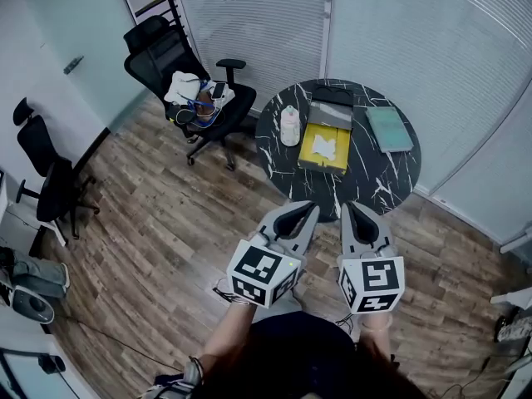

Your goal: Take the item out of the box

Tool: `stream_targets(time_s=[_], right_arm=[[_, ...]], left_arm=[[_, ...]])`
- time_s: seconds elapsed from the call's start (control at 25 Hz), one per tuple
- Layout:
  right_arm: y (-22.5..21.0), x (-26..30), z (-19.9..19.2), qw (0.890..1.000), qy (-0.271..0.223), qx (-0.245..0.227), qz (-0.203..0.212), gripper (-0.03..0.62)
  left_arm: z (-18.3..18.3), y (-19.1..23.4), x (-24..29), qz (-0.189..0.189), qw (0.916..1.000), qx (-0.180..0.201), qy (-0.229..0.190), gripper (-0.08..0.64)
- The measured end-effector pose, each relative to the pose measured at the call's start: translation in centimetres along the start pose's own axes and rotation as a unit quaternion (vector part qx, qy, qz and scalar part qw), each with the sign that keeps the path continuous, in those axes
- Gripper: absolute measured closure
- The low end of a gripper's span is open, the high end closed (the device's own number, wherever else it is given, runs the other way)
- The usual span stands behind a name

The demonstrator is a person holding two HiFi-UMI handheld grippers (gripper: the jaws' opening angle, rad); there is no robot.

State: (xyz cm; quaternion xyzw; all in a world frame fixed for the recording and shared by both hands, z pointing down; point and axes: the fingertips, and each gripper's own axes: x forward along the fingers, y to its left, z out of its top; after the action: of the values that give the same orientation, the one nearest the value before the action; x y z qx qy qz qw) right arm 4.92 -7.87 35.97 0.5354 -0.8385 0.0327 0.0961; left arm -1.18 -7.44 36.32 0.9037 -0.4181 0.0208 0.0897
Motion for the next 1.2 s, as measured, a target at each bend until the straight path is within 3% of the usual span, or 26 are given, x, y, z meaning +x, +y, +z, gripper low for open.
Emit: stream_targets(time_s=[0.64,1.2], right_arm=[[0.9,4.7,0.4,0.999,0.014,-0.011,-0.034,0.569],[-0.4,8.1,-0.2,0.999,0.025,-0.016,-0.035,0.568]], left_arm=[[0.6,4.2,1.8,-0.05,0.9988,-0.002,0.002,0.532],[0.2,7.1,3.3,-0.034,0.9993,-0.011,0.006,0.532]])
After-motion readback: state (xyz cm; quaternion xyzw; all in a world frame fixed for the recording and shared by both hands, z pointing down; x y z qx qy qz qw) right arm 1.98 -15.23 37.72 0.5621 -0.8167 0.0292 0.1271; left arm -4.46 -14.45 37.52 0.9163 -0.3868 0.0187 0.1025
